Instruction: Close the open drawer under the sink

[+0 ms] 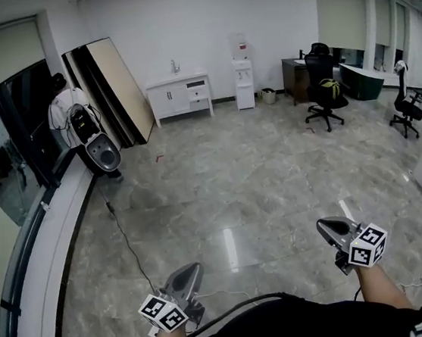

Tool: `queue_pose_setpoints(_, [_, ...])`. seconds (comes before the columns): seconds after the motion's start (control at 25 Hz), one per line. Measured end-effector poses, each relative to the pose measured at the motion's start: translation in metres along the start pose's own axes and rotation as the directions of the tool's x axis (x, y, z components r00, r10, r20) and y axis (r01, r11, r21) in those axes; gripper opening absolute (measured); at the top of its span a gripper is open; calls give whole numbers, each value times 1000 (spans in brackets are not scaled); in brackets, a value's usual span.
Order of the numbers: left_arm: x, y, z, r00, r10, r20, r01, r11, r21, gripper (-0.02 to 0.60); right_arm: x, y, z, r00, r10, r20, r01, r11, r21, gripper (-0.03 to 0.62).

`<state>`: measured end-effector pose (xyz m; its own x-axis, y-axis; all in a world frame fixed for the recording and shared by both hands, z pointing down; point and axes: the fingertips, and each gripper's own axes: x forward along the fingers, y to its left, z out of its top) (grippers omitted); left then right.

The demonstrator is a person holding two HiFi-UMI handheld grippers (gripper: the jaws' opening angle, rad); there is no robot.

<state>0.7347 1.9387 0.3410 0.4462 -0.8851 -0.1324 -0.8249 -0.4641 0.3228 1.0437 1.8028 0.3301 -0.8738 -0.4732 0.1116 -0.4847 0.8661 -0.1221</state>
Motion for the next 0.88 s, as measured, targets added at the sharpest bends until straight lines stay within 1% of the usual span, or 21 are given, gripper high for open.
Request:
queue_pose_setpoints(0.12, [6,23,-2,1000,8,1,-8,1000,-11,-2,25,-12,-5,1000,-1,-14,1,1000,13,-2])
queue_pose_setpoints(0.24, [10,51,3,999,42,-9,-43,999,-24,-2,58,-24,1,1000,16,-15,-16,1000,20,-2])
queue_pose_setpoints(0.36, [26,68,16,997,79,-9,-79,997,-22,-2,88,-46,13,999,48,-20,-47,999,23,-2])
queue_pose_setpoints(0.56, [58,101,21,989,144,10,-145,989,8,-2,141,-94,12,993,120,-8,-120,992,32,-2])
queue_pose_setpoints(0.64, [82,112,23,985,170,25,-170,985,12,-2,160,-122,20,989,150,1,-150,988,27,-2])
queue_pose_setpoints(0.72, [116,119,26,979,199,41,-200,980,4,-2,176,-160,33,985,170,6,-170,985,30,-2])
queue_pose_setpoints(0.8, [152,122,30,976,213,51,-214,977,1,-2,188,-196,47,982,189,11,-189,982,23,-2])
queue_pose_setpoints(0.88, [186,125,32,974,222,53,-224,974,24,-2,197,-229,58,978,207,18,-207,978,5,-2])
